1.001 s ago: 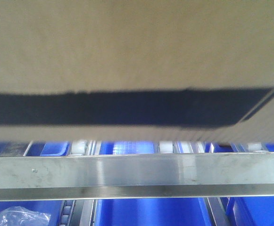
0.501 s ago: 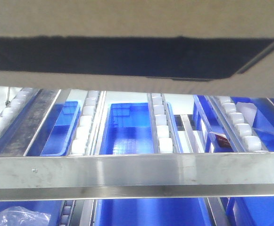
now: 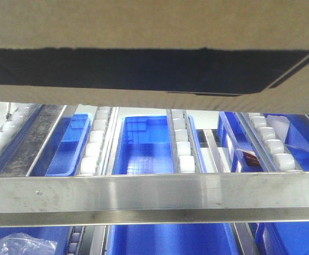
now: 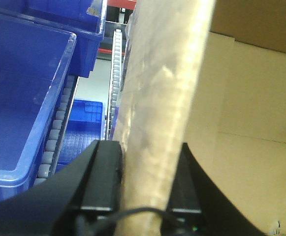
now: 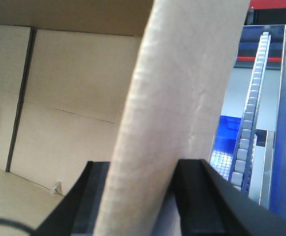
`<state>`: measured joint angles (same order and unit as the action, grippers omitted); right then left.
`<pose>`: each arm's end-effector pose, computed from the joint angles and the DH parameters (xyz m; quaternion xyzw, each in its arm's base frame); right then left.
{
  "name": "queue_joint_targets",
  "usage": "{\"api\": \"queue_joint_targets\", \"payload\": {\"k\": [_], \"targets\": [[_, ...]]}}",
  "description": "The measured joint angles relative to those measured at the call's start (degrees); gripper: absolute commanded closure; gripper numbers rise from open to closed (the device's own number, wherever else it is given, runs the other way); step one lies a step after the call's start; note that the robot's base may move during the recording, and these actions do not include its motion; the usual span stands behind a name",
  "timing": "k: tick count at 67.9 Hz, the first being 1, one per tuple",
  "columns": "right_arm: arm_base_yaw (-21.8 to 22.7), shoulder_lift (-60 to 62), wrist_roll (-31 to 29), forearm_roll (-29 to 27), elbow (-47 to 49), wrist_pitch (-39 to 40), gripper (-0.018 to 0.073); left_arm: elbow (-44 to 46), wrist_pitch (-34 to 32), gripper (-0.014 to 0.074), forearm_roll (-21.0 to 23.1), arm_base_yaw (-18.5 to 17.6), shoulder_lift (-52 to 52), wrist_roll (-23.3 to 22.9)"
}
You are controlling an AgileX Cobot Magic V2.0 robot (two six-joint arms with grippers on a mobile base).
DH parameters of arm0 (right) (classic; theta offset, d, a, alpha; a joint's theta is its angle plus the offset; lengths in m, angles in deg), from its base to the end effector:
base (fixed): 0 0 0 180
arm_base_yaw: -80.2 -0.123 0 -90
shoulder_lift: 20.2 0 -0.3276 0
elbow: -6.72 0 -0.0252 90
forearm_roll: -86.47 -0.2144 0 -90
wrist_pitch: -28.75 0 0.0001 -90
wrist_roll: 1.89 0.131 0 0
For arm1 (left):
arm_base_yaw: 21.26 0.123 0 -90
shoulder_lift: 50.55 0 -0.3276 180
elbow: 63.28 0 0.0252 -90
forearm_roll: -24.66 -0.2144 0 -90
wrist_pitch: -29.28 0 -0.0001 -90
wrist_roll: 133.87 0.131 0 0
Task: Grab box from left shelf to table start
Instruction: 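Pull the box off the shelf toward the robot with both grippers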
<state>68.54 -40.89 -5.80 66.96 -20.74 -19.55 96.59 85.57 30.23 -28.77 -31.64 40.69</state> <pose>-0.0430 0.0245 0.3899 -0.0998 0.7282 0.2134 0.6436 -0.0653 -0.0021 0.3996 0.0206 0.7381 -0.1236 0.6630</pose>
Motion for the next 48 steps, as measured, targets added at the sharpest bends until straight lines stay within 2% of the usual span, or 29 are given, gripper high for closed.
{"api": "queue_joint_targets", "payload": {"k": [48], "targets": [[0.00,0.00,0.00,0.00,0.00,0.00,0.0502,0.00,0.00,0.0688,0.00,0.00,0.00,0.04]]}}
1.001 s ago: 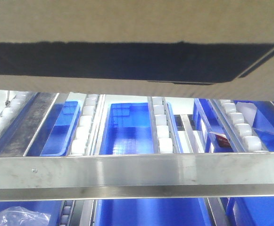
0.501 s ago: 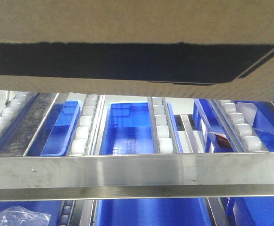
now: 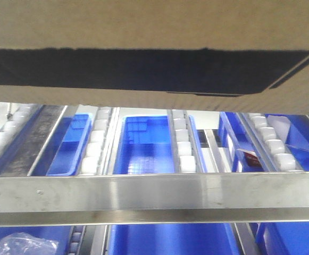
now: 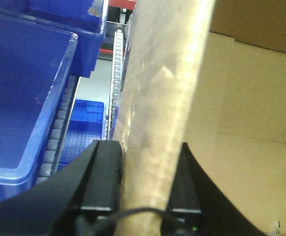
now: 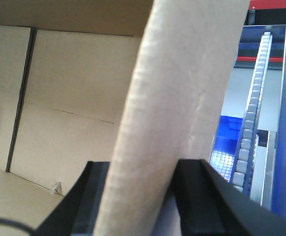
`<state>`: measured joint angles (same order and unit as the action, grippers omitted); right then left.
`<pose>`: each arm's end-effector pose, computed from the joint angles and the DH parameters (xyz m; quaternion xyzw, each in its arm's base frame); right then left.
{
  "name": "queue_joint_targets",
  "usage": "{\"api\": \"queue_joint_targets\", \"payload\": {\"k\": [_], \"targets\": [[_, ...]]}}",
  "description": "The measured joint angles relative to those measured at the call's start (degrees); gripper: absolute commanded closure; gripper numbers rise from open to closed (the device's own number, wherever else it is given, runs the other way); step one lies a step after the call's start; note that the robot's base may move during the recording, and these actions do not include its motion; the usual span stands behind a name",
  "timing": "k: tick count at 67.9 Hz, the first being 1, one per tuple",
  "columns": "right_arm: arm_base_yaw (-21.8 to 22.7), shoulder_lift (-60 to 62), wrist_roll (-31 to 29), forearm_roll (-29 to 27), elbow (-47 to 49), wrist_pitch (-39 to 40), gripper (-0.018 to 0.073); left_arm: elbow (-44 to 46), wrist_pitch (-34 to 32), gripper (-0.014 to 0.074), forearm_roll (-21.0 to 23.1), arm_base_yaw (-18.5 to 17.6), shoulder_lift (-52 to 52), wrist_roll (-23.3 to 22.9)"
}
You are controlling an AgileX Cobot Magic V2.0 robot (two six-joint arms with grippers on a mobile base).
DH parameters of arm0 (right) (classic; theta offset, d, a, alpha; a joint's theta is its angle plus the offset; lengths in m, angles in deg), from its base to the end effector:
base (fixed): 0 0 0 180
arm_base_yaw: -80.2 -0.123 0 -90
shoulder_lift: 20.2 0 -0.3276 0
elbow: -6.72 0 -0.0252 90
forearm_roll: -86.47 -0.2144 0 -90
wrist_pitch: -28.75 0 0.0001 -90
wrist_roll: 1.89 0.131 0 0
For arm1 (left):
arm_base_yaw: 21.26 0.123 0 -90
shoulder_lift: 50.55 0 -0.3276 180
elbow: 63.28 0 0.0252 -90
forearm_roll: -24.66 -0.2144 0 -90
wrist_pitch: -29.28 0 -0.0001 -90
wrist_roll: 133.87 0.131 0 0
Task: Grab box from left shelf to table start
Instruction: 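Pull the box off the shelf toward the robot with both grippers, then lift the held box clear of the shelf with both grippers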
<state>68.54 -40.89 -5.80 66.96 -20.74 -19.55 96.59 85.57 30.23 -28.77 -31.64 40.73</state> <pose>-0.0430 0.0245 0.3899 -0.0998 0.7282 0.2134 0.6436 -0.0653 -0.0021 0.3996 0.0209 0.7381 -0.1234 0.6630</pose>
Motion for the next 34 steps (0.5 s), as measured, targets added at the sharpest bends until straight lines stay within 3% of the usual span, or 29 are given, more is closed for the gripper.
{"api": "queue_joint_targets", "payload": {"k": [34], "targets": [[0.00,0.00,0.00,0.00,0.00,0.00,0.0502,-0.07,0.00,0.0688,0.00,0.00,0.00,0.09]]}}
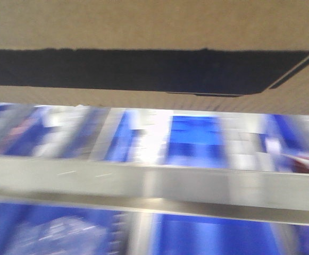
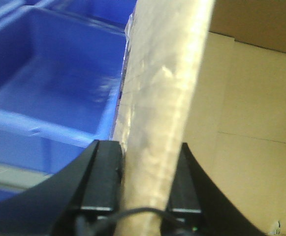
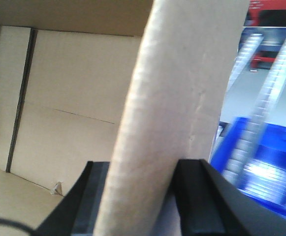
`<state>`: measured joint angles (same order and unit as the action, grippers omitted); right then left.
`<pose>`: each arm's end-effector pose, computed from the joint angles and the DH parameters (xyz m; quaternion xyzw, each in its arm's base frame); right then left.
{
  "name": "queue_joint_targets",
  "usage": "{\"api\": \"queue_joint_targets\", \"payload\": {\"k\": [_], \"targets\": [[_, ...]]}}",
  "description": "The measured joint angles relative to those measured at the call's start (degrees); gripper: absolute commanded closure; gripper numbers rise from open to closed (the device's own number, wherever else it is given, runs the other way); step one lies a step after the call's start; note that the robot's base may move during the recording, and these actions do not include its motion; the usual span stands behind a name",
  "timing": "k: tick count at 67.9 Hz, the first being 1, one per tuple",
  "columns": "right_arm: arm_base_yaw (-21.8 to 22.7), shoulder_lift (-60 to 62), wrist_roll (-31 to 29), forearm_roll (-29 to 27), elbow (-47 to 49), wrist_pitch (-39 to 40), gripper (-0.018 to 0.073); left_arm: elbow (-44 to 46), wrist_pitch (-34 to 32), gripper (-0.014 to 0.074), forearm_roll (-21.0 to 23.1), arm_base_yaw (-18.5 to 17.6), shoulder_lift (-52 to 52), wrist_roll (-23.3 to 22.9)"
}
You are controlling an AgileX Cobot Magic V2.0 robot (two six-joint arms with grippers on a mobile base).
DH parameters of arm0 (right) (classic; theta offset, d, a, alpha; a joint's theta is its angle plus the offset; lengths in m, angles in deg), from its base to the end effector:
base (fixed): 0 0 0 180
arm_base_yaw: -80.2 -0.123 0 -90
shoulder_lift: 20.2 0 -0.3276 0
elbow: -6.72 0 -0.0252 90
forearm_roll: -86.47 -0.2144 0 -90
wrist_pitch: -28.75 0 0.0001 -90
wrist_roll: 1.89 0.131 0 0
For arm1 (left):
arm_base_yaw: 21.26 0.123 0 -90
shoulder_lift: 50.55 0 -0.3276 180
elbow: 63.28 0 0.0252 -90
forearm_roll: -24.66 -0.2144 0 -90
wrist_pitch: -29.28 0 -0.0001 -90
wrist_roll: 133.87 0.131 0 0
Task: Grab box from left shelf to table start
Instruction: 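Lift the held box clear of the shelf with both grippers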
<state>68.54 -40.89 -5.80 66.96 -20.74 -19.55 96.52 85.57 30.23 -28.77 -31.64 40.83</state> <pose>-0.0430 0.0245 0.3899 -0.0998 0.7282 0.2134 0.6436 -0.0650 -0.0021 0.3993 0.0215 0.7385 -0.1227 0.6627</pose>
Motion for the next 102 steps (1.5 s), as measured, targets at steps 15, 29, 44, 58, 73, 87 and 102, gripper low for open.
{"api": "queue_joint_targets", "payload": {"k": [15,29,44,58,73,87,102], "targets": [[0.00,0.00,0.00,0.00,0.00,0.00,0.0502,0.00,0.00,0.0688,0.00,0.00,0.00,0.00],[0.00,0.00,0.00,0.00,0.00,0.00,0.0502,0.00,0.00,0.0688,0.00,0.00,-0.12,0.00],[0.00,0.00,0.00,0.00,0.00,0.00,0.0502,0.00,0.00,0.0688,0.00,0.00,-0.12,0.00],[0.00,0.00,0.00,0.00,0.00,0.00,0.0502,0.00,0.00,0.0688,0.00,0.00,-0.12,0.00],[0.00,0.00,0.00,0.00,0.00,0.00,0.0502,0.00,0.00,0.0688,0.00,0.00,-0.12,0.00],[0.00,0.00,0.00,0.00,0.00,0.00,0.0502,0.00,0.00,0.0688,0.00,0.00,-0.12,0.00],[0.00,0.00,0.00,0.00,0.00,0.00,0.0502,0.00,0.00,0.0688,0.00,0.00,-0.12,0.00]]}}
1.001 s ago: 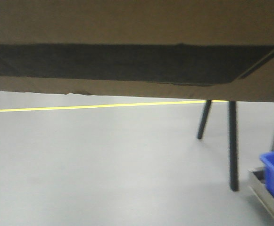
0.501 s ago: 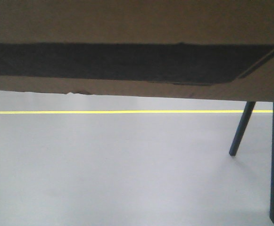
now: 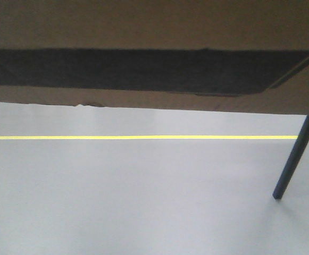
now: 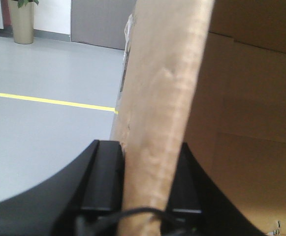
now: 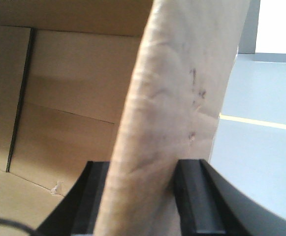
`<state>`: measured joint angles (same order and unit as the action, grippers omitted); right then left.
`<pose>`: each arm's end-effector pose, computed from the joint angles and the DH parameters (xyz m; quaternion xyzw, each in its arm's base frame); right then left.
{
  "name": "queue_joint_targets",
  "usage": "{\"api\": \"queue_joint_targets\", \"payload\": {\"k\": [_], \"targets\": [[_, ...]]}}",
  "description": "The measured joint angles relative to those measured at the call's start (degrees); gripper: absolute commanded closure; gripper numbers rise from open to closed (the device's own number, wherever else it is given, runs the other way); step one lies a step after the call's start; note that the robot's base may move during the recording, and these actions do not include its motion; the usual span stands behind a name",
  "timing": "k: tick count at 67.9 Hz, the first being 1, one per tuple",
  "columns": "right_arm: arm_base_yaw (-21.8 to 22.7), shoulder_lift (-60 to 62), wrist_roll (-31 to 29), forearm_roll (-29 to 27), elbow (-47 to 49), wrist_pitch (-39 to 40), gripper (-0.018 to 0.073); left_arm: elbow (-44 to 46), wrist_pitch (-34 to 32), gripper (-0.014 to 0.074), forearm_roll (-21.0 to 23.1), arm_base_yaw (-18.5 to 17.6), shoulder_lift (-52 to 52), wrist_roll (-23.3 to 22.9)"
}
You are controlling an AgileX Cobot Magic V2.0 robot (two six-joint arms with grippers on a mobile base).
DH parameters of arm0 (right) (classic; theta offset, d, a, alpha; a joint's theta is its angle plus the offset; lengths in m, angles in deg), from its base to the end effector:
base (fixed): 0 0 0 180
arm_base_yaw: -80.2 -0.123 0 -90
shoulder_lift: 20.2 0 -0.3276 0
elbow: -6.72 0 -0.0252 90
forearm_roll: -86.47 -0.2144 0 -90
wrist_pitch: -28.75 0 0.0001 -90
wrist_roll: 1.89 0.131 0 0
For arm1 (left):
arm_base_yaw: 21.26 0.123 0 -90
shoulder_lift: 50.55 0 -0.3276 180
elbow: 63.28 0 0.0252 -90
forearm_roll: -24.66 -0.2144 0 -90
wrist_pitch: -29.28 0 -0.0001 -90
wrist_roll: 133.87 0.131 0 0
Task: Grab box from left shelf to table start
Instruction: 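Lift the held box clear of the shelf with both grippers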
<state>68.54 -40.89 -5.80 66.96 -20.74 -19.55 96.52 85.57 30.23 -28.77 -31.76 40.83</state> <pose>-0.0430 0.0245 0.3899 -0.0998 0.7282 0.2134 0.6436 -0.0656 -0.0020 0.3992 0.0215 0.7378 -0.1228 0.6634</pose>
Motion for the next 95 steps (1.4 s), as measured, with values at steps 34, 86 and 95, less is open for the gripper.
{"api": "queue_joint_targets", "payload": {"k": [34,86,95], "targets": [[0.00,0.00,0.00,-0.09,0.00,-0.04,0.0502,0.00,0.00,0.0689,0.00,0.00,0.00,0.00],[0.00,0.00,0.00,0.92,0.00,-0.56,0.0502,-5.98,-1.45,0.0688,1.58,0.24,0.00,0.04],[0.00,0.00,0.10,1.26,0.00,-1.37,0.0502,-9.26,-2.11,0.0689,2.50,0.24,0.00,0.04]]}}
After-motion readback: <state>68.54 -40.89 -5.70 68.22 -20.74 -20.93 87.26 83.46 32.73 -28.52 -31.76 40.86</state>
